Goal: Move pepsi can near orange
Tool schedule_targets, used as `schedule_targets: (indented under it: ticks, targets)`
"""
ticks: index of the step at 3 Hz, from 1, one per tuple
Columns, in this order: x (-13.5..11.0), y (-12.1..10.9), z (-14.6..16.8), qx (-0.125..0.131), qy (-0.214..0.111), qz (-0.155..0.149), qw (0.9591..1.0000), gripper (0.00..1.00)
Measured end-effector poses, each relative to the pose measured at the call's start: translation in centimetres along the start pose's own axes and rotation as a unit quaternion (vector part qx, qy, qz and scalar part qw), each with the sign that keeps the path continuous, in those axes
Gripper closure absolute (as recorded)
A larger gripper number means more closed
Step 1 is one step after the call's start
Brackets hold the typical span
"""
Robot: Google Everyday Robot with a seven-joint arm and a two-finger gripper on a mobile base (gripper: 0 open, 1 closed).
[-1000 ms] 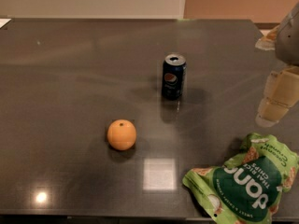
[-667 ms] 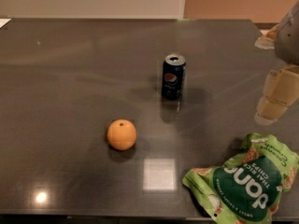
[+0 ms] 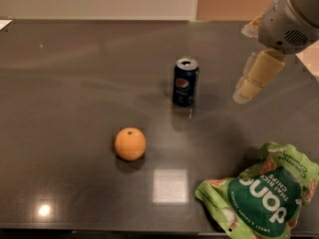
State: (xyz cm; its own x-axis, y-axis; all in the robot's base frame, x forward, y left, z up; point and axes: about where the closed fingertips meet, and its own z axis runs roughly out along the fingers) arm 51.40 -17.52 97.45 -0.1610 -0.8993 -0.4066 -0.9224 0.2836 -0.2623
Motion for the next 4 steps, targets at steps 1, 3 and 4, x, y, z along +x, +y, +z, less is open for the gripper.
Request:
schedule_targets:
  ticks: [1, 3, 4]
  targets:
    - [-1.9, -1.6, 1.9, -0.006, -0.028, 0.004, 0.9996, 0.00]
    - [-4.5, -2.7, 6.8, -0.038, -0.053, 0.014, 0.9978, 0.00]
    - [-5.2, -2.9, 8.9, -0.054, -0.058, 0.019, 0.9967, 0.00]
